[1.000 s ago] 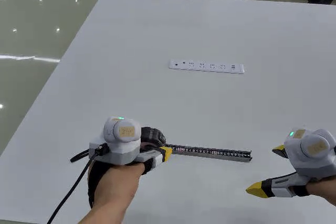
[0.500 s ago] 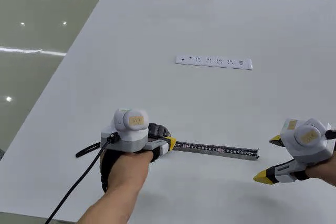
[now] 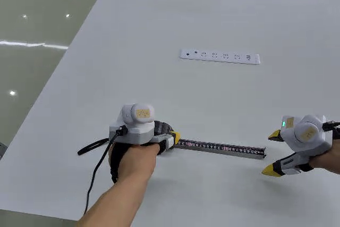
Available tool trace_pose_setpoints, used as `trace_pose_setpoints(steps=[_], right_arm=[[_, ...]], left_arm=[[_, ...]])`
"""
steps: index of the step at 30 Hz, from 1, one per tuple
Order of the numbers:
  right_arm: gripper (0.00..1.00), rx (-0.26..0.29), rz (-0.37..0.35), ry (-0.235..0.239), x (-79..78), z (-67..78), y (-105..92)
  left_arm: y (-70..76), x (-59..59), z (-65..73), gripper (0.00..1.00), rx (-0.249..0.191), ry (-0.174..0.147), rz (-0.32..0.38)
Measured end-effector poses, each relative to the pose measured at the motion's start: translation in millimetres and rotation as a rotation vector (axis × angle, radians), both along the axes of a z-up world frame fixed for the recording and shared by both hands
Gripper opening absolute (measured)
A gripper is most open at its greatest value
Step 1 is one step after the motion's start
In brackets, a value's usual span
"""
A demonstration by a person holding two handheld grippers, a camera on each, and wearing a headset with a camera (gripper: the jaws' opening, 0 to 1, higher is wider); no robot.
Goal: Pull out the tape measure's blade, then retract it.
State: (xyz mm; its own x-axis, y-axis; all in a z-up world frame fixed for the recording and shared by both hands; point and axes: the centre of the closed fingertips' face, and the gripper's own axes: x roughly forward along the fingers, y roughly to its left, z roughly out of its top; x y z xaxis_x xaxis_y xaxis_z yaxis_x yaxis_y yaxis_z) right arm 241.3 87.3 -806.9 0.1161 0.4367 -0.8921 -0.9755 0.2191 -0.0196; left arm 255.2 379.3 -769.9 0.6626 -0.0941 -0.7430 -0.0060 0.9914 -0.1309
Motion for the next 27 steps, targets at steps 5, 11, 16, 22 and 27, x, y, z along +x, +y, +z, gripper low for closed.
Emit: trace_pose_setpoints(steps=[5, 11, 16, 22, 27], right_arm=[[0.55, -0.019, 0.046, 0.005, 4.7, -8.9, -1.0], [0.47, -0.021, 0.105, 0.015, 7.9, -13.2, 0.1], [0.40, -0.022, 0.142, 0.027, 7.0, -14.0, -0.6], [0.27, -0.027, 0.194, 0.024, 7.1, -16.5, 0.2], [0.23, -0.035, 0.206, 0.024, 6.5, -17.4, 0.0]], left_arm=[[0.3, 5.0, -6.0, 0.81, 0.006, 0.001, 0.007], [-2.6, 7.6, -11.4, 0.81, 0.006, 0.016, 0.001], [-4.0, 8.8, -15.0, 0.80, 0.005, 0.022, -0.004], [-5.0, 8.6, -20.8, 0.78, 0.004, 0.035, -0.006], [-4.6, 8.7, -23.8, 0.77, 0.004, 0.039, -0.005]])
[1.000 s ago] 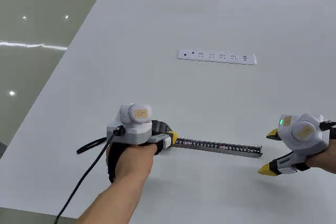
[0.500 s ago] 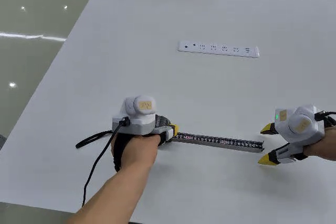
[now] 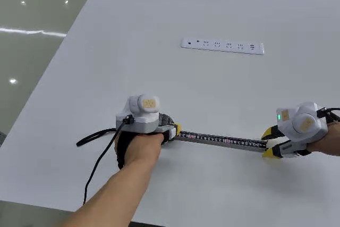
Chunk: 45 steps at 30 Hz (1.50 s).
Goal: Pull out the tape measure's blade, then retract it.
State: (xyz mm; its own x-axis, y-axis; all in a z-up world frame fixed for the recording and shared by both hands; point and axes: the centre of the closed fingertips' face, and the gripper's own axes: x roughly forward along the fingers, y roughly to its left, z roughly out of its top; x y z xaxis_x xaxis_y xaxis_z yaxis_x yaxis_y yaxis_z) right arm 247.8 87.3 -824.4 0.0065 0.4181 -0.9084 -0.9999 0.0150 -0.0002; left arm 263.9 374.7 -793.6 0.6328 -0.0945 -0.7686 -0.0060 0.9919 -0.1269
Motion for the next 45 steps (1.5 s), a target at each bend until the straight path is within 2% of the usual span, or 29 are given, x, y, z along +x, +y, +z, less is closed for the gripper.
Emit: trace_pose_setpoints(steps=[8, 18, 35, 45], right_arm=[[0.14, 0.006, 0.003, -0.005, -2.7, 2.8, 3.0], [0.13, 0.002, 0.008, -0.001, -3.7, 3.8, 4.1], [0.13, -0.001, 0.016, -0.004, 0.2, -1.1, 0.8], [0.13, -0.003, 0.013, -0.003, 0.2, -1.4, 1.0]], left_arm=[[-0.3, 2.1, -1.6, 0.74, 0.007, 0.000, -0.009], [0.1, 2.4, -1.8, 0.72, 0.000, -0.014, -0.006], [-7.9, 2.9, 1.9, 0.61, 0.029, -0.053, -0.031], [-6.5, 3.9, 0.5, 0.61, 0.015, -0.047, -0.031]])
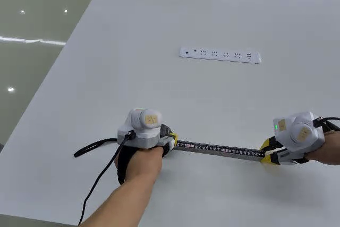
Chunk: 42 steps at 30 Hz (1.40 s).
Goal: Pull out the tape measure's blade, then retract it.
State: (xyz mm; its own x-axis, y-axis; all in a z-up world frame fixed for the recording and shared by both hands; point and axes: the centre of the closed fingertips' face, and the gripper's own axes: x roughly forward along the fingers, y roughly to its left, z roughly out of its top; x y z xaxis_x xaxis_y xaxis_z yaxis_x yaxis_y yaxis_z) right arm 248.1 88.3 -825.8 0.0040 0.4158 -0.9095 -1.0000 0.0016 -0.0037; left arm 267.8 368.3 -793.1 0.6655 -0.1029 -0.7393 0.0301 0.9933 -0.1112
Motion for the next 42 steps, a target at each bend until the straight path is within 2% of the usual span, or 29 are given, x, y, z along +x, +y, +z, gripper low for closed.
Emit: trace_pose_setpoints(steps=[7, 11, 42], right_arm=[[0.12, -0.001, -0.002, 0.000, 0.8, -0.7, -0.2], [0.12, -0.003, 0.002, -0.003, 0.8, -1.1, 0.7], [0.12, 0.024, -0.021, -0.005, 5.5, -0.9, 14.3]], left_arm=[[0.4, 0.1, 0.2, 0.59, 0.011, -0.014, -0.017], [0.5, 0.1, 0.3, 0.58, 0.010, -0.012, -0.022], [0.2, -0.8, 0.3, 0.57, -0.029, -0.022, -0.038]])
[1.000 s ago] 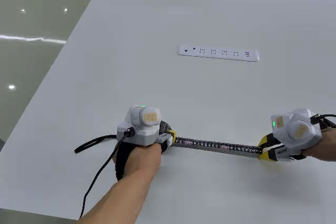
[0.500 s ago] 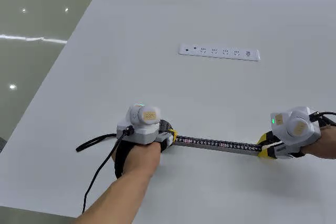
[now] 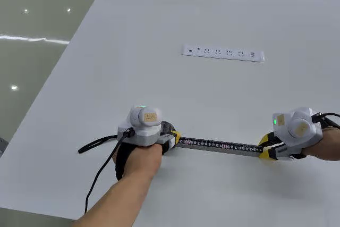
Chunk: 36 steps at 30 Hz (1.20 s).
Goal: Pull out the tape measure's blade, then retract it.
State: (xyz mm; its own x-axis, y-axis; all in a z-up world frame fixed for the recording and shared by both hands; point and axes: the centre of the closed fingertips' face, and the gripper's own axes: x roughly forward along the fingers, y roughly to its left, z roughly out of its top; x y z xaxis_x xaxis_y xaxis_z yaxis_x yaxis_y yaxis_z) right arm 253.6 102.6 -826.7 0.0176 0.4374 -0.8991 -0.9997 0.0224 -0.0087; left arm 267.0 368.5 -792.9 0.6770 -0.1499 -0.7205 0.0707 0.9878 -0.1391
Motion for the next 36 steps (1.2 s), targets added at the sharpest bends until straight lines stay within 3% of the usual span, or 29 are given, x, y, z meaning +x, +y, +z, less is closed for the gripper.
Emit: trace_pose_setpoints(steps=[36], right_arm=[[0.12, 0.057, 0.025, 0.012, -5.3, -0.1, 44.3]], left_arm=[[0.6, -0.5, 0.7, 0.57, -0.025, 0.004, -0.007]])
